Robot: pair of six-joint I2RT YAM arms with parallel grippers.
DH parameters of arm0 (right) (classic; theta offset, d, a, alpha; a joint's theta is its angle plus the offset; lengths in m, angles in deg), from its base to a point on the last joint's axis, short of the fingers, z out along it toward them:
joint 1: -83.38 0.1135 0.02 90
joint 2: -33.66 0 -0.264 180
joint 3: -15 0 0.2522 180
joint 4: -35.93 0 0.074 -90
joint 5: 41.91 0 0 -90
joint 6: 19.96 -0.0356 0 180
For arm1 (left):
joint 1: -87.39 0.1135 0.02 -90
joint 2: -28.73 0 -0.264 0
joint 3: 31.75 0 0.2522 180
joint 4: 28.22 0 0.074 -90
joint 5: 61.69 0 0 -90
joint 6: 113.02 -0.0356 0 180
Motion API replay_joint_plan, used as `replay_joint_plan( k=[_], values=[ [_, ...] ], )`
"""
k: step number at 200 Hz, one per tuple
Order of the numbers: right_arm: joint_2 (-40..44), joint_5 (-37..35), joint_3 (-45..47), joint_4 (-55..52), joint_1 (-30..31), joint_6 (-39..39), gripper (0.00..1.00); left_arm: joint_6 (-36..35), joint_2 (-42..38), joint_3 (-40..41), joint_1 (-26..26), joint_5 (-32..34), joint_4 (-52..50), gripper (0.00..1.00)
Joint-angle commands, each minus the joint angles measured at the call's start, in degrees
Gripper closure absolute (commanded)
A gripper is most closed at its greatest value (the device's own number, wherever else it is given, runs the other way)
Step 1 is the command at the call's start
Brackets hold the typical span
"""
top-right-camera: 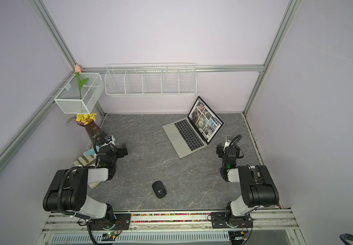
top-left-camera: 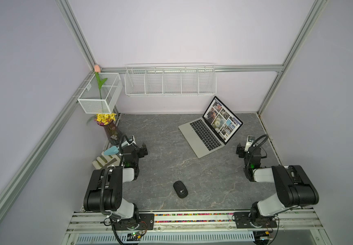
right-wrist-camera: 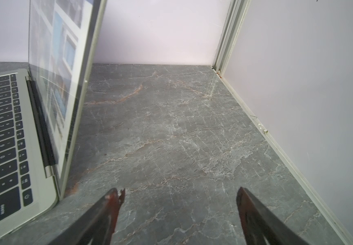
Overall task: Insert the wireless mouse receiver into the laptop
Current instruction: Move the mouse to the center of the board.
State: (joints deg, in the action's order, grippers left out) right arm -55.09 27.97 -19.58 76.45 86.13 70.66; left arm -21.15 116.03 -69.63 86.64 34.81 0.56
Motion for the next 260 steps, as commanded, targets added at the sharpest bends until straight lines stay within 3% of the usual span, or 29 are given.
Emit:
replay_joint_plan(
  k=[1,44,68,87,115,132,143,158,176,200,239,260],
  values=[
    [0.2,-0.6,0.8,0.8,0.2,-0.6,0.11,-0.5,-0.8,-1.0,-0.1,-0.2,0.4,0.00],
    [0.5,-0.5,1.2,1.8,0.3,-0.4,0.11,-1.1,-2.1,-0.5,-0.3,-0.1,0.7,0.00],
    [6.0,0.3,2.3,-0.5,2.4,2.7,0.11,1.2,-10.9,-2.4,-0.2,4.3,-9.6,0.01],
    [15.8,-1.6,-0.6,-14.7,5.4,3.8,0.11,5.4,-18.7,-3.9,-0.3,8.0,-16.6,0.00],
    [27.0,3.2,-9.8,-42.0,6.9,-7.5,0.11,12.5,-26.4,-8.2,-1.6,11.1,-30.7,0.00],
    [29.7,8.4,-12.9,-51.4,8.7,-13.0,0.11,21.1,-29.2,-11.2,-2.0,12.3,-41.7,0.00],
    [30.8,10.8,-14.3,-56.4,13.0,-17.8,0.11,29.0,-30.5,-12.3,-2.0,11.8,-48.5,0.00],
    [31.8,11.0,-15.7,-63.2,18.4,-24.1,0.11,37.8,-31.6,-12.8,-2.0,6.4,-56.7,0.00],
    [32.1,6.2,-17.1,-71.3,27.1,-30.0,0.11,45.8,-31.6,-11.2,-3.4,-2.9,-62.2,0.00],
    [32.0,-1.0,-17.8,-78.0,36.2,-37.3,0.11,50.6,-31.0,-9.7,-12.5,-10.0,-66.4,0.01],
    [33.6,0.5,-15.6,-77.3,37.6,-38.0,0.11,51.1,-31.4,-8.5,-30.8,-23.6,-71.1,0.00],
    [34.8,-0.7,-15.5,-77.3,37.6,-35.2,0.11,50.4,-31.6,-5.1,-37.3,-30.8,-73.7,0.01]
  ],
)
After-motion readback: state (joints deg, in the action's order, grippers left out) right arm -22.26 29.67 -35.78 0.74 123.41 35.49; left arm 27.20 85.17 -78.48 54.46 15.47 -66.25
